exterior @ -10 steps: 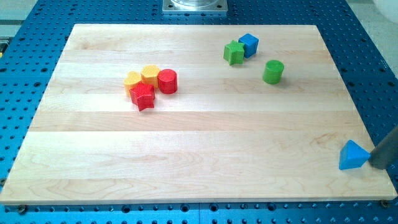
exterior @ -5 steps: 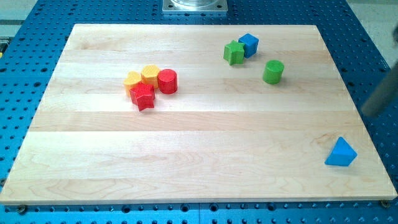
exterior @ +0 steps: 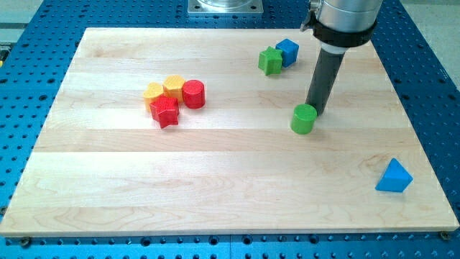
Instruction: Keep green circle and triangle parallel to each other
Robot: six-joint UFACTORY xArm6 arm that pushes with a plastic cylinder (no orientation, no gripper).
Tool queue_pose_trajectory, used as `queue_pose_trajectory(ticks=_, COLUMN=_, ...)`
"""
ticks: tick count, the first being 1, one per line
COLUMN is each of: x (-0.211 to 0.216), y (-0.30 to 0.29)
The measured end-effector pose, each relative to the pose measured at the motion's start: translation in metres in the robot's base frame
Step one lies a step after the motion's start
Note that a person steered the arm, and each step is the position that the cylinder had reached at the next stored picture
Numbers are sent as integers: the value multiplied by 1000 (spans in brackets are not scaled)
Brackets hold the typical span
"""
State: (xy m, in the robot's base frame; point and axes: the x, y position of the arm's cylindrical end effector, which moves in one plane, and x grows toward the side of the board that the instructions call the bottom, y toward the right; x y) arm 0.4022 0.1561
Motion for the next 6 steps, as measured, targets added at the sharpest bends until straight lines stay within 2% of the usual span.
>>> queue_pose_trajectory(ticks=1, x=7, y=-48)
queue_pose_trajectory(ticks=2, x=69, y=-35)
queue_pose_trajectory(ticks=3, x=86, y=-12)
queue_pose_trajectory(ticks=4, x=111, y=-12)
queue_pose_trajectory(ticks=6, x=121, y=-33)
